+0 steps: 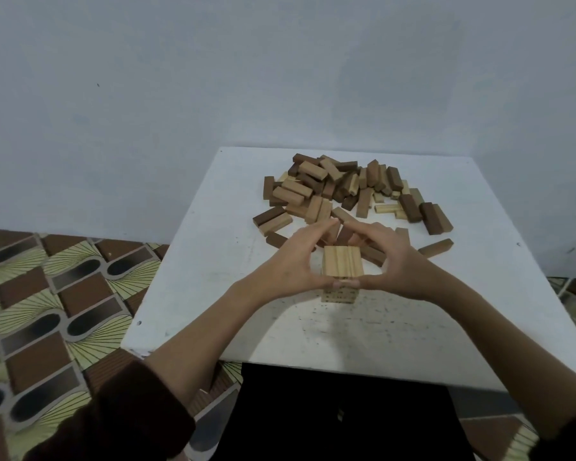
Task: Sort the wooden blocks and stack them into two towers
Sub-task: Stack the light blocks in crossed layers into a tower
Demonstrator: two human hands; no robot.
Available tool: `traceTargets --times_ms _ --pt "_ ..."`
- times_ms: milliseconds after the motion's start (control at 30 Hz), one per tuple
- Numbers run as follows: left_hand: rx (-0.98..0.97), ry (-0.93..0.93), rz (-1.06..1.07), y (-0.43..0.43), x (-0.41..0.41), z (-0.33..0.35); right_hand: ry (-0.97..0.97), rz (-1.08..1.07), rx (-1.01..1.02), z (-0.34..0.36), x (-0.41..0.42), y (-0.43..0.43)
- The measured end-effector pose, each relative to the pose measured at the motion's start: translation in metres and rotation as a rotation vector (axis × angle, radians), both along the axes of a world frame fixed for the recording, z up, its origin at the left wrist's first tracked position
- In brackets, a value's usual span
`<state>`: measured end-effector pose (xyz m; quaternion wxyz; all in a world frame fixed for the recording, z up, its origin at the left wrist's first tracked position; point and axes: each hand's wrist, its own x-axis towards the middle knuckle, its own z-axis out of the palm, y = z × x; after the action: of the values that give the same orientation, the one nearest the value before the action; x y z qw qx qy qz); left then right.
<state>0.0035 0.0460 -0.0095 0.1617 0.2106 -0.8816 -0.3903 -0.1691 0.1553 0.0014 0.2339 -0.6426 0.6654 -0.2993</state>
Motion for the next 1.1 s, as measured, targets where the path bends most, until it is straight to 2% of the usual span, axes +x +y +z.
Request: traceTargets --times_ms 200,500,800,1100 --pt "-0.009 -0.027 0.001 0.000 0.002 -0.004 -0.013 -0.003 -0.035 -0.001 -0.002 0.005" --pt "-0.013 -0.020 0.015 0.002 0.002 -0.005 0.004 -0.026 0.021 -0.006 0.000 0.005" --pt "0.006 0.018 0.008 0.005 -0.003 -0.005 -0.063 -0.021 0.031 -0.004 0.005 0.005" --pt "0.043 -0.004 0.044 0.004 -0.005 -0.012 -0.007 -0.030 0.023 -0.004 0.008 0.003"
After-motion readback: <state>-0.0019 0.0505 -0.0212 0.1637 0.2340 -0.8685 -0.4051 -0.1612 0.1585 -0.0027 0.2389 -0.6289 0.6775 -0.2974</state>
